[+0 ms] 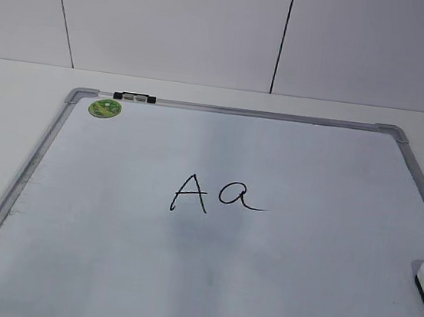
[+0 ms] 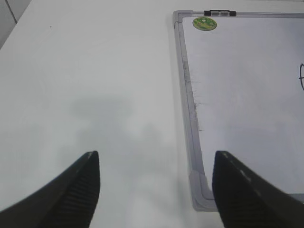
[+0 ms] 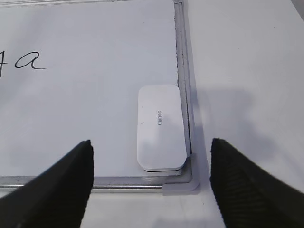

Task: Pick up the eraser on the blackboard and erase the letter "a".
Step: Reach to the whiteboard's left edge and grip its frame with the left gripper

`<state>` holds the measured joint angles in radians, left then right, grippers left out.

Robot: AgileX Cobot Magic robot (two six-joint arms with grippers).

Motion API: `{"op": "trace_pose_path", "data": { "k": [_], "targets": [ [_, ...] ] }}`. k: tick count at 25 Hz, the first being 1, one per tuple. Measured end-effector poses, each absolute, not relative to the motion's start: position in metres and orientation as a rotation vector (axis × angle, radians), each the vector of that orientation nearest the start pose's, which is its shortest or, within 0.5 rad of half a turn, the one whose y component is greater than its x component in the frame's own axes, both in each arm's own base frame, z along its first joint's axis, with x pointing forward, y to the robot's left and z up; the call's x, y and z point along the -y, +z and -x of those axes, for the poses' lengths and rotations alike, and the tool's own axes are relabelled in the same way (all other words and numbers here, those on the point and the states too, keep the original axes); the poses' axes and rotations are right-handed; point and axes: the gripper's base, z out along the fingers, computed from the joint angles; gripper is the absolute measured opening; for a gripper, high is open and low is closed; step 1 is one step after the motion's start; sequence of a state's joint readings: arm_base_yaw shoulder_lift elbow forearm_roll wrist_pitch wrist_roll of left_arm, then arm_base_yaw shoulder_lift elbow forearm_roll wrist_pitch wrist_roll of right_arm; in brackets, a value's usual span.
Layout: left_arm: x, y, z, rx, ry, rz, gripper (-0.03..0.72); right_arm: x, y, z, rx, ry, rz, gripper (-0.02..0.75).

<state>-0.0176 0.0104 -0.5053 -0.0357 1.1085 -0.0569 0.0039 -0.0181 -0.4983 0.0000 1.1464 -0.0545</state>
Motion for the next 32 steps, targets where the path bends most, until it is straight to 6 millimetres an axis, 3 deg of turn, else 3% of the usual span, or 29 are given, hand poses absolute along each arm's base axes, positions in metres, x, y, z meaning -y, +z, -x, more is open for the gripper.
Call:
{"op": "trace_pose_path", "data": {
  "k": [13,32],
  "targets": [
    [0.0028,0.2750,0.0061,-2.098,-0.088,0.039,0.506,0.0000,0.2699,0.0112,-2.113,-0.030,0.062,0.585],
    [0.0028,0.2750,0.0061,-2.098,-0.088,0.039,0.501,0.0000,0.2699,0.0112,-2.113,-0.030,0.062,0.585]
  ]
}}
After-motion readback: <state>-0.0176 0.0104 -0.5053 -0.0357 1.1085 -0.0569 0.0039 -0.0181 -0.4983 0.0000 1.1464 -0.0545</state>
